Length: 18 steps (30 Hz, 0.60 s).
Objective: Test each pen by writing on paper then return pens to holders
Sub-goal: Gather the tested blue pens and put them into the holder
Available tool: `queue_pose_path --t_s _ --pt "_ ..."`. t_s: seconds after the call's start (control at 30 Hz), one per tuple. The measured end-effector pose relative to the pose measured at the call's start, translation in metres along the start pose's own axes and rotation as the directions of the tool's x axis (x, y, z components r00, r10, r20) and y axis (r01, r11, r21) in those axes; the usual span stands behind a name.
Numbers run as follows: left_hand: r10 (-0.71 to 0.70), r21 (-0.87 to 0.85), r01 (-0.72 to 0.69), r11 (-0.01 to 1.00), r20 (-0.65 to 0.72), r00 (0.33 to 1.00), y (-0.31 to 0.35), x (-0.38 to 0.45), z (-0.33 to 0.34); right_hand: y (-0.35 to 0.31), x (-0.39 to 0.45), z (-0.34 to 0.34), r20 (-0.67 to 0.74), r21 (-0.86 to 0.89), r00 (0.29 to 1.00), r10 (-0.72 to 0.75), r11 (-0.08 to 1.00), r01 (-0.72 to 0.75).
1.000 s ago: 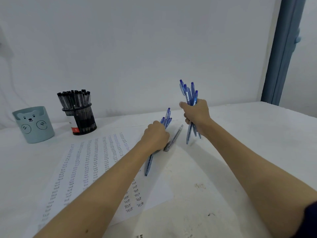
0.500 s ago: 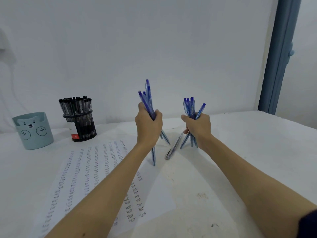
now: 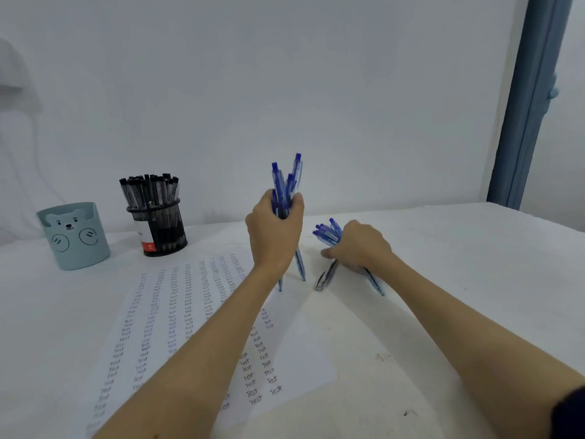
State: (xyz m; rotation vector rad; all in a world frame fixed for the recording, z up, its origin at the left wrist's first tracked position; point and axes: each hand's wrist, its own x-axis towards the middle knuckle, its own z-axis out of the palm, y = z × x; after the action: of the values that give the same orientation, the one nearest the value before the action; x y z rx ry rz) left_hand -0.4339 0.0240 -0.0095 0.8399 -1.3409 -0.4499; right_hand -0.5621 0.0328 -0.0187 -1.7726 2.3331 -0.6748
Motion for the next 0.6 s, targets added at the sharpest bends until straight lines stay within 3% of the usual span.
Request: queue_pose_path --t_s 0.13,0.23,0.33,0.47,0.6 --pt "-0.056 -0.024 0.057 0.998 0.013 0.998 -0.001 -0.002 -0.001 0.001 0.002 0.001 0.048 0.029 0.998 0.043 0.999 -0.045" --pt "-0.06 -0.044 0.059 0.997 -0.009 0.998 0.0 -0.001 0.001 0.004 0.004 -0.006 0.035 0.239 0.999 0.007 0.971 -0.015" --pt "-0.044 -0.097 0.042 0.994 -0.023 0.999 0.002 0.002 0.002 0.003 0.004 -0.011 -0.12 0.525 0.992 -0.034 0.846 0.093" --pt "-0.068 -0.155 0.066 0.986 -0.005 0.998 0.001 0.001 0.006 -0.004 0.006 -0.007 -0.398 0.562 0.917 -0.033 0.781 0.272" --pt "-0.115 -0.13 0.122 0.984 0.064 0.991 -0.007 -0.002 0.008 -0.01 0.0 0.0 -0.41 0.686 0.912 0.005 0.66 0.305"
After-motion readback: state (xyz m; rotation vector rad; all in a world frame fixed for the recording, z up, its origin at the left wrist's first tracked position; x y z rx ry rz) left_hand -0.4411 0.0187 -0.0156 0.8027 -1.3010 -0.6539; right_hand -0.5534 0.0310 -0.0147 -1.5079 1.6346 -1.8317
